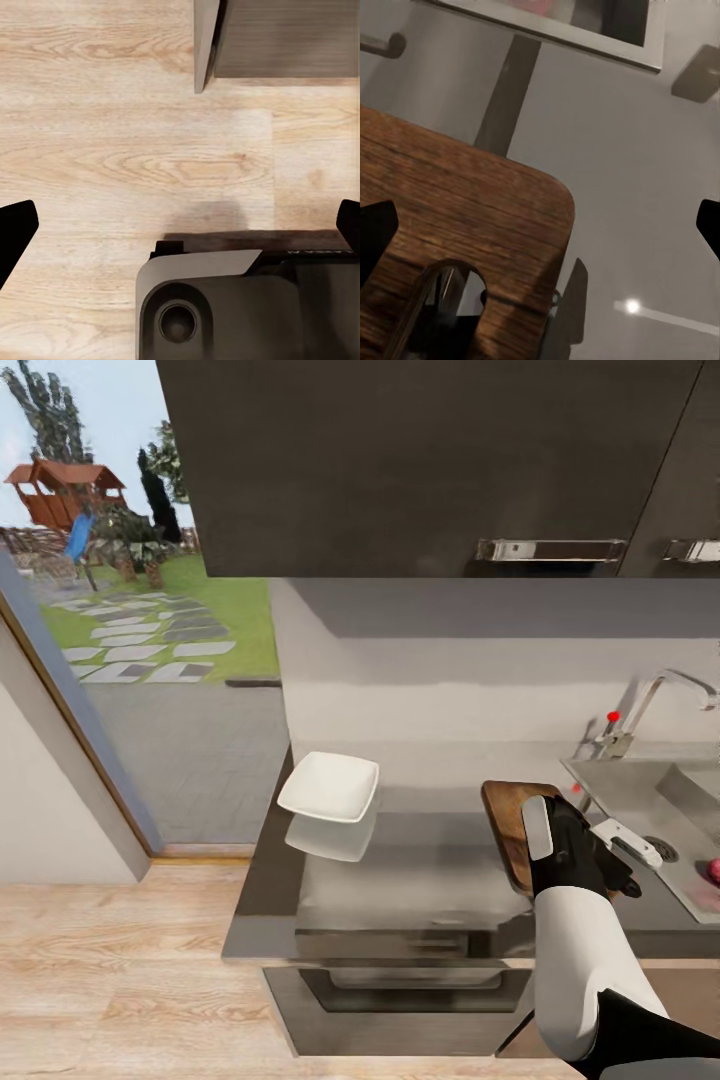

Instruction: In the kitchen, take the Vidalia onion out of the sink, dice it on the chopping board with the paring knife, put the diced onion into the bowl on the countertop, then place both the paring knife and the chopping board into the sink.

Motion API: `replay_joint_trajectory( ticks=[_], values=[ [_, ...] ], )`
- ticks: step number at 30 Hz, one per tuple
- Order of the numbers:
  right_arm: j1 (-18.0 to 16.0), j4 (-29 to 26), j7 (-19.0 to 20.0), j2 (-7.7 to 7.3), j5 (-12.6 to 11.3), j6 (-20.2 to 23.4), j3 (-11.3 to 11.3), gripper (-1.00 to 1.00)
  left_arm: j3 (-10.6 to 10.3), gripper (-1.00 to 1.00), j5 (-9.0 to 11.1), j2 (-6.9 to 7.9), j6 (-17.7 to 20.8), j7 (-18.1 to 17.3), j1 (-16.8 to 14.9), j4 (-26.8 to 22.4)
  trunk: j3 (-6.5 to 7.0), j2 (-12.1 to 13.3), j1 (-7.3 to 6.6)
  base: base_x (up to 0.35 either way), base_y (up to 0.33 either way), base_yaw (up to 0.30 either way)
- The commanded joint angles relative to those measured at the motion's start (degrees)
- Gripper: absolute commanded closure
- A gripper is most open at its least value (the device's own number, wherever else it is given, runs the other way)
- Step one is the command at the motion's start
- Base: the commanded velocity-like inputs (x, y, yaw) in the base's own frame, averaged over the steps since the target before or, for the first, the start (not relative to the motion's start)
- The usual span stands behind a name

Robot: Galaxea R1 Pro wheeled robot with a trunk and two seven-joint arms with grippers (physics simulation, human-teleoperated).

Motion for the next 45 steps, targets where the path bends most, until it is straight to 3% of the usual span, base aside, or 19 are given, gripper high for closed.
replay_joint_trajectory(
  ticks=[1,45],
  values=[
    [-0.1,-0.1,-0.1,0.03,-0.1,0.6,-0.1,-1.00,0.0,-1.00,0.0,0.01,-0.1,0.0,0.0,0.0,-0.07,-0.1,0.01,-0.006,-0.015,0.000],
    [0.0,0.2,0.0,0.12,-0.1,0.6,-0.1,-1.00,0.0,-1.00,0.1,0.01,-0.2,-0.4,0.0,-0.3,-0.07,-0.1,0.01,-0.025,-0.001,0.000]
  ],
)
